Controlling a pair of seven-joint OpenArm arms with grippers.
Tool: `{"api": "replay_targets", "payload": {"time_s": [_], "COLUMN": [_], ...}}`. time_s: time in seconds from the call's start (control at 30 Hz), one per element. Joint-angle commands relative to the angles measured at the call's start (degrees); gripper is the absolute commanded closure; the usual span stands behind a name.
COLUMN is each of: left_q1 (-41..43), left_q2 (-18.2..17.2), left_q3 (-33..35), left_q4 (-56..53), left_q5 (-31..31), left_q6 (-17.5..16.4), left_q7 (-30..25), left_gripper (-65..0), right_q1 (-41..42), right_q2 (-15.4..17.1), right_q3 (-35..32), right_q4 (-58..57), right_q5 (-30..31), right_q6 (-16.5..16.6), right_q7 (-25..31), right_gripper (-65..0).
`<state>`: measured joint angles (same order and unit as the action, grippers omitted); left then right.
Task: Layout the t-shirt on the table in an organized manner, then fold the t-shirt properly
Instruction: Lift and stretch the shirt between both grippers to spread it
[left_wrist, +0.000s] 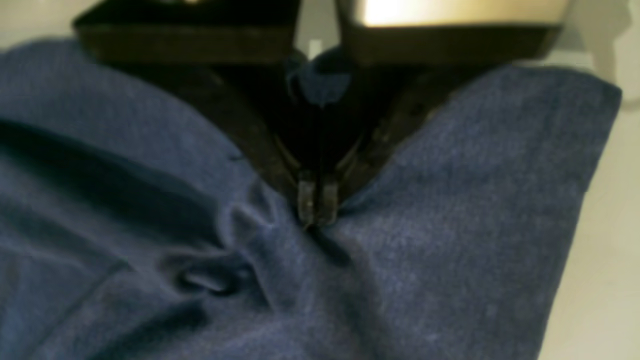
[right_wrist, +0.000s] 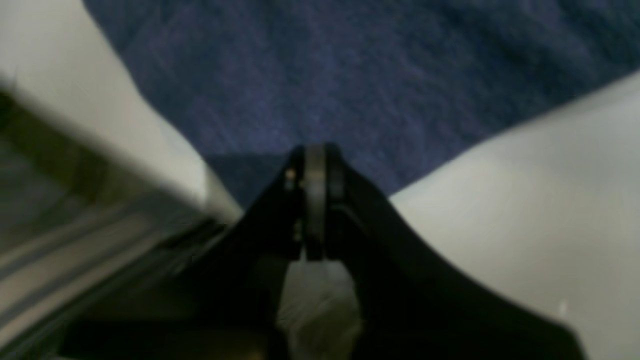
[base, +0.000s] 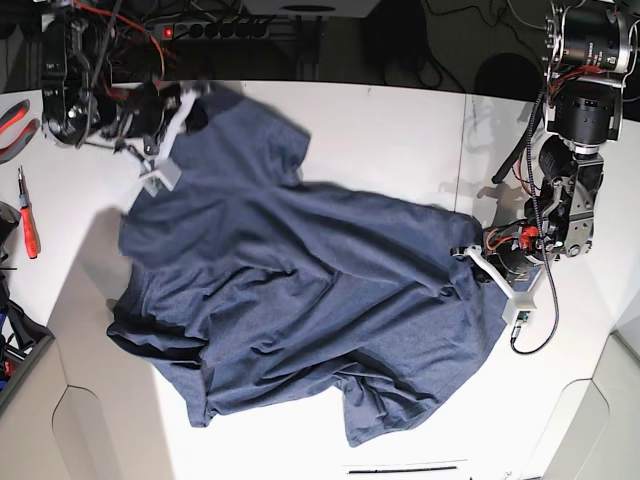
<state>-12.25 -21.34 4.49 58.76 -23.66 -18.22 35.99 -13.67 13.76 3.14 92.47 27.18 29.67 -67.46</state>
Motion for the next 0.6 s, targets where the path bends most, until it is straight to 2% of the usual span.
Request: {"api": "replay_targets", "payload": {"time_s": [0.0, 0.17, 0.3, 0.43, 0.57], "left_q1": [-0.11, 0.04, 0.68, 3.69, 8.39], "left_q2": [-1.11, -2.73, -4.74, -5.18, -5.18], "left_q3": [-0.02, -0.02, -0.28, -4.31, -9.68], "left_q4": [-0.11, -0.09, -0.09, 0.35, 1.92], "left_q5": [1.86, 1.62, 1.62, -0.5, -6.95], "left_q6": [1.03, 1.05, 1.11, 0.98, -2.56], "left_q7": [3.58, 6.08, 8.35, 10.16, 10.67], "left_gripper": [0.0, 0.0, 0.0, 0.0, 0.0], "right_q1": [-1.53, -6.05, -6.84, -6.84, -6.62], "right_q2": [0.74, 0.83, 0.83, 0.83, 0.81], "right_q3": [0.0, 0.0, 0.07, 1.03, 2.51], "right_q4": [1.38, 6.58, 8.94, 9.31, 9.42], "right_q5": [0.92, 7.26, 7.58, 7.54, 7.69], "right_q6": [0.68, 2.32, 2.29, 2.29, 2.29], "right_q7": [-2.93, -3.8, -3.78, -3.76, -3.69], "right_gripper": [0.0, 0.0, 0.0, 0.0, 0.0]}}
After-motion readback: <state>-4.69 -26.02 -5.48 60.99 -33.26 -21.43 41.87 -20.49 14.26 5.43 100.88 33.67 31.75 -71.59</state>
